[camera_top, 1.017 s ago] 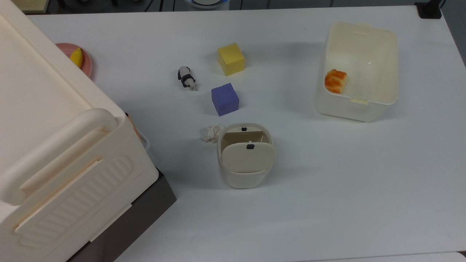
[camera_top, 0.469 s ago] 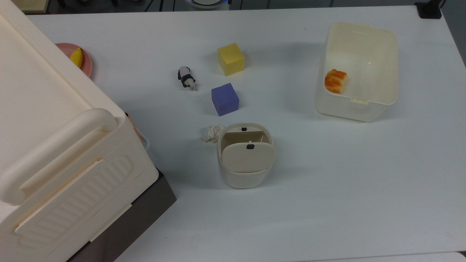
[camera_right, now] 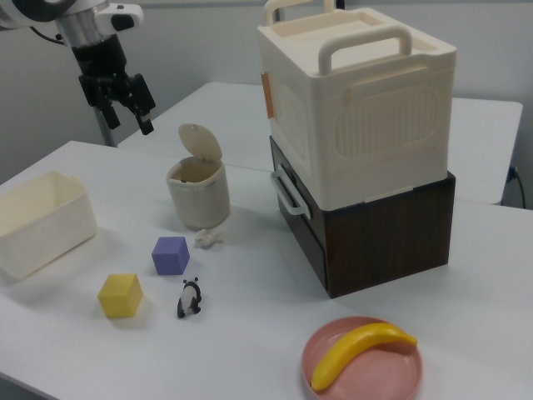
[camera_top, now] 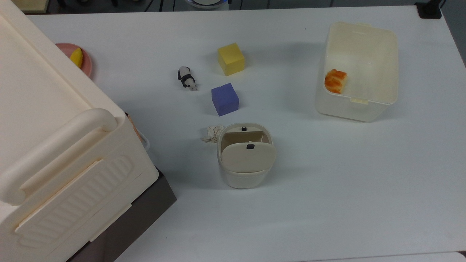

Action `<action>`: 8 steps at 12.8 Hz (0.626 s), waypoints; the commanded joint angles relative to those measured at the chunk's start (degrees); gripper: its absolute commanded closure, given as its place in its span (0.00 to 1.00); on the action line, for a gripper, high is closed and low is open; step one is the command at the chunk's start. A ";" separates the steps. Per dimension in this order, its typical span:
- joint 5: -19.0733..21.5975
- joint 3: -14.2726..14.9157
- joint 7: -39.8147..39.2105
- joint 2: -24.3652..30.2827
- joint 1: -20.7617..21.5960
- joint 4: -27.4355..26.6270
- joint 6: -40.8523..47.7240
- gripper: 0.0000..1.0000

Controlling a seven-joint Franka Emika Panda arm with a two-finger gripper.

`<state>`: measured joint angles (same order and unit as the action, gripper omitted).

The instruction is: Open the trash can

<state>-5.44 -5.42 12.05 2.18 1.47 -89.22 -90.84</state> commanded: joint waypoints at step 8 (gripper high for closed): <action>1.22 -0.20 -2.73 0.37 0.20 -0.52 -0.03 0.00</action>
<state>-5.36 -5.79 10.34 2.14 1.62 -89.28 -90.85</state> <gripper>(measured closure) 0.000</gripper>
